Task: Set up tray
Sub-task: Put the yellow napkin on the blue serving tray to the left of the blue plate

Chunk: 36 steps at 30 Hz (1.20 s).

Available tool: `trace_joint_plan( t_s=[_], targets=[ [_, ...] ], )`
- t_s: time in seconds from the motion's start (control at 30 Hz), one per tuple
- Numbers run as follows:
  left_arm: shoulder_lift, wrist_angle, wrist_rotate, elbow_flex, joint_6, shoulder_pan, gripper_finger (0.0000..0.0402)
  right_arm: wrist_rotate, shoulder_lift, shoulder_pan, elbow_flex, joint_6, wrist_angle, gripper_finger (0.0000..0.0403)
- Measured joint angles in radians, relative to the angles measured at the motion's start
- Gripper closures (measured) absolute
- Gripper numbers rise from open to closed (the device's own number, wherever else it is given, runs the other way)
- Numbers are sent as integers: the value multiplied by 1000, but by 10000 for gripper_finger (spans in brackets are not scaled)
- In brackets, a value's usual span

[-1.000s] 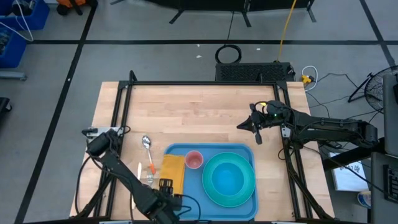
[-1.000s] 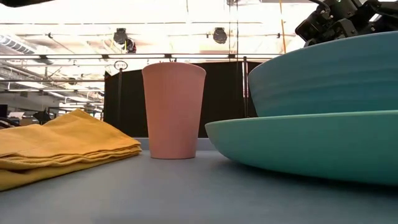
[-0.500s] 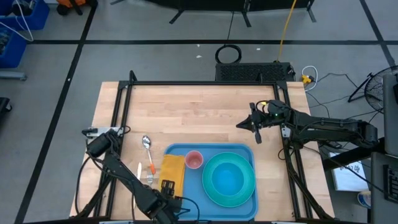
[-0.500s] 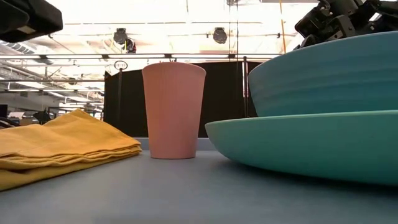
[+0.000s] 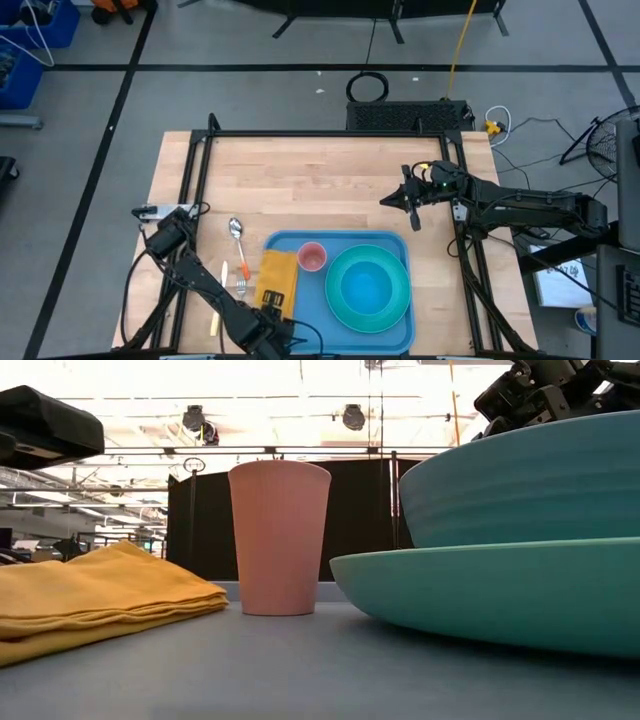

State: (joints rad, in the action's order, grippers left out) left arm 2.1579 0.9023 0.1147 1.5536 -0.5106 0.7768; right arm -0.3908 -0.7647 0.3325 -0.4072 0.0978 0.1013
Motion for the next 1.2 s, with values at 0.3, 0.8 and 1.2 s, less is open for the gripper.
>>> trace_joint_plan(
  t_s=[0.3, 0.8, 1.2],
  targets=[
    [5, 9, -41, 42, -77, -36, 385, 0, 0, 0, 0, -7, 0, 399],
    [8, -40, -94, 56, -18, -86, 379, -3, 0, 0, 0, -8, -2, 399],
    [8, -50, -69, 56, -15, -95, 375, -4, 0, 0, 0, -8, -5, 399]
  ],
)
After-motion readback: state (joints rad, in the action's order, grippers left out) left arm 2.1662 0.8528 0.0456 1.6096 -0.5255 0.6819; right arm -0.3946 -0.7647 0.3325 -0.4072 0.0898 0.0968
